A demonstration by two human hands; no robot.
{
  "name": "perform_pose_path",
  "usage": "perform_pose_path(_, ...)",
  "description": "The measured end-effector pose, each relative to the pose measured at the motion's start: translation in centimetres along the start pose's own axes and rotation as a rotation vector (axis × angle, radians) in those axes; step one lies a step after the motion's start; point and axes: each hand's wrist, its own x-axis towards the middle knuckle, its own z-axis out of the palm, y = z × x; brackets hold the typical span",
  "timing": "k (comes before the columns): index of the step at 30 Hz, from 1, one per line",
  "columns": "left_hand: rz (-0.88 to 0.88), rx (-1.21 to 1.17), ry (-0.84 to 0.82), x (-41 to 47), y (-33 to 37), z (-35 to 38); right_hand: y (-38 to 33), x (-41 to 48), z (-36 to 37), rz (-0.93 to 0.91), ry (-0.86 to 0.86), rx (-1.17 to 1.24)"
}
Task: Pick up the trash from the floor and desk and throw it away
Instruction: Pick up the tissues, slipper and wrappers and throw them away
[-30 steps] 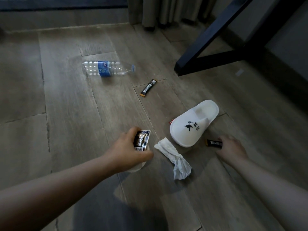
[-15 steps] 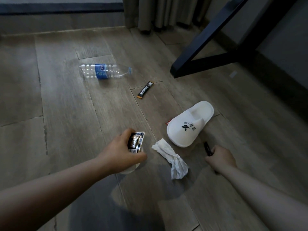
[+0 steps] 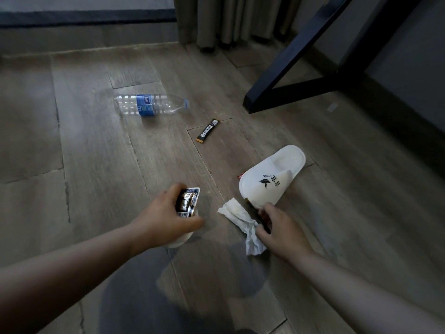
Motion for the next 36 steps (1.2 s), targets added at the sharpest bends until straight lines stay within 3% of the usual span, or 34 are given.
perform_pose_path(3, -0.015, 0.005, 0.003, -0.2, -0.4, -0.5, -0.9, 0.6, 0.7, -0.041, -0.006, -0.115)
perform_pose_path(10, -0.027, 0.026, 0.02, -0.5, -1.0, -1.3, -1.9, 1.2, 2.9, 0.048, -0.18, -0.304)
perform_pose_path(15, -0.042, 0.034, 0.03, -0.5, -1.1, -1.1, -2.5, 2.5, 3.0, 0.038, -0.169, -0.302)
perform_pose_path(19, -0.049, 0.025, 0.033, -0.2, -1.3, -1.0, -2.1, 3.0, 2.4, 0.052, -0.182, -0.157)
perform_pose_path(25, -0.047, 0.008, 0.013, 0.4, -1.6, -1.3, -1.4, 3.4, 0.2, -0.077, 0.029, 0.04)
perform_pose_path(30, -0.06, -0.019, 0.02, 0.5, -1.5, -1.4, 0.2, 6.6, -2.8, 0.034, 0.191, -0.051)
perform_pose_path(36, -0.054, 0.001, 0.029, 0.3, -1.9, -1.4, 2.1, 9.3, -3.4, 0.125, -0.075, -0.206)
